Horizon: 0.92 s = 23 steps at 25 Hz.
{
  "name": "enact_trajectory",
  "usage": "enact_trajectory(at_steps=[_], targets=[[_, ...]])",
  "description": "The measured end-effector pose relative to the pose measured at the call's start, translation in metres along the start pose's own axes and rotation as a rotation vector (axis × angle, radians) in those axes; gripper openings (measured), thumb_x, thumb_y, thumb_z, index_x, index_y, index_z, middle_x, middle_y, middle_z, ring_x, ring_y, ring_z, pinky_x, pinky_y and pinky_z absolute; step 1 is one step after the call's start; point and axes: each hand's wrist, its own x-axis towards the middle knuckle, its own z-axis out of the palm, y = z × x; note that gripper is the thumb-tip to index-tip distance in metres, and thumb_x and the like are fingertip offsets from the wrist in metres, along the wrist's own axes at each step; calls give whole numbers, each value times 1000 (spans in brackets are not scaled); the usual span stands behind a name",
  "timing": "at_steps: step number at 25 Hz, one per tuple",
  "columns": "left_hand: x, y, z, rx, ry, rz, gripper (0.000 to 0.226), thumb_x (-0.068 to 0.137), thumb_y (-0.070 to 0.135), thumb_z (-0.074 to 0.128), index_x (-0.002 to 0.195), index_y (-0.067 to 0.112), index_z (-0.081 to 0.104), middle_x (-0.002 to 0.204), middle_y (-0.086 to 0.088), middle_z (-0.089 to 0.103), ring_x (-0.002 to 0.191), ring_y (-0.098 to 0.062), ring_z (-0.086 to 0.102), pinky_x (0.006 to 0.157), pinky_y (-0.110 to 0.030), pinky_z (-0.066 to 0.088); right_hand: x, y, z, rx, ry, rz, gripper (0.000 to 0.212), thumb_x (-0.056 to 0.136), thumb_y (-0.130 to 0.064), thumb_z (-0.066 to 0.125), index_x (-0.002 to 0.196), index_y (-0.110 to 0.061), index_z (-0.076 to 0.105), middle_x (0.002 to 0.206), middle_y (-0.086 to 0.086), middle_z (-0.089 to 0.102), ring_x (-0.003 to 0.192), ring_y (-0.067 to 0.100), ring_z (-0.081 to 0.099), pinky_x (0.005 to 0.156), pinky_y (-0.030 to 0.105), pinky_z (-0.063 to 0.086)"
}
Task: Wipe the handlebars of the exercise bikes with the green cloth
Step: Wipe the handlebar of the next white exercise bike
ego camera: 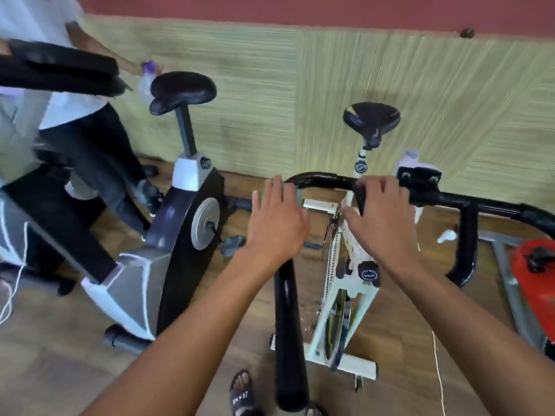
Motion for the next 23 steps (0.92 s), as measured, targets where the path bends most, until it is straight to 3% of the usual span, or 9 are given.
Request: enact_trajectory(at_steps=[2, 4, 8, 13, 18, 23], targets=[[7, 5, -4, 72, -12, -23, 55, 102, 28, 34, 151, 7, 25, 162, -15, 20, 150, -29, 15, 123, -47, 8, -10, 15, 5, 40, -145, 53, 58, 92, -29, 62, 144, -18, 36, 133, 12, 44, 117, 35, 49, 85, 44, 43], [14, 6, -7, 134, -44, -13, 59, 103, 29, 32, 154, 4, 19, 163, -17, 17, 151, -30, 13, 123, -47, 8, -16, 21, 11, 144, -228, 63, 61, 96, -22, 57, 148, -22, 25, 134, 13, 48, 104, 35, 57, 74, 41, 44], [10, 3, -1, 271, -39, 40, 64, 104, 30, 26, 157, 2, 5, 166, -18, 0, 153, -31, -1, 124, -49, -3, -16, 22, 13, 212, -166, 47, 58, 98, -14, 51, 147, -23, 22, 127, 12, 56, 78, 26, 50, 67, 40, 41], [-7, -3, 7, 151, -3, 61, 61, 106, 26, 29, 157, 1, 5, 165, -19, 1, 153, -33, 0, 124, -44, 6, -21, 21, 13, 188, -180, 51, 61, 98, -12, 48, 150, -25, 19, 130, 11, 53, 82, 25, 47, 71, 40, 40], [-60, 1, 13, 63, -41, 56, 63, 104, 17, 31, 157, 3, -1, 165, -15, -11, 153, -30, -12, 125, -43, 2, -20, 20, 14, 181, -179, 46, 64, 95, -6, 48, 149, -24, 19, 121, 12, 54, 78, 28, 54, 63, 40, 42], [-67, 12, 8, 0, -68, -22, 62, 104, 14, 33, 157, 2, 3, 165, -15, -10, 153, -30, -11, 125, -43, 3, -19, 17, 12, 174, -194, 48, 66, 93, 0, 46, 148, -23, 19, 114, 14, 53, 74, 32, 58, 63, 44, 50]])
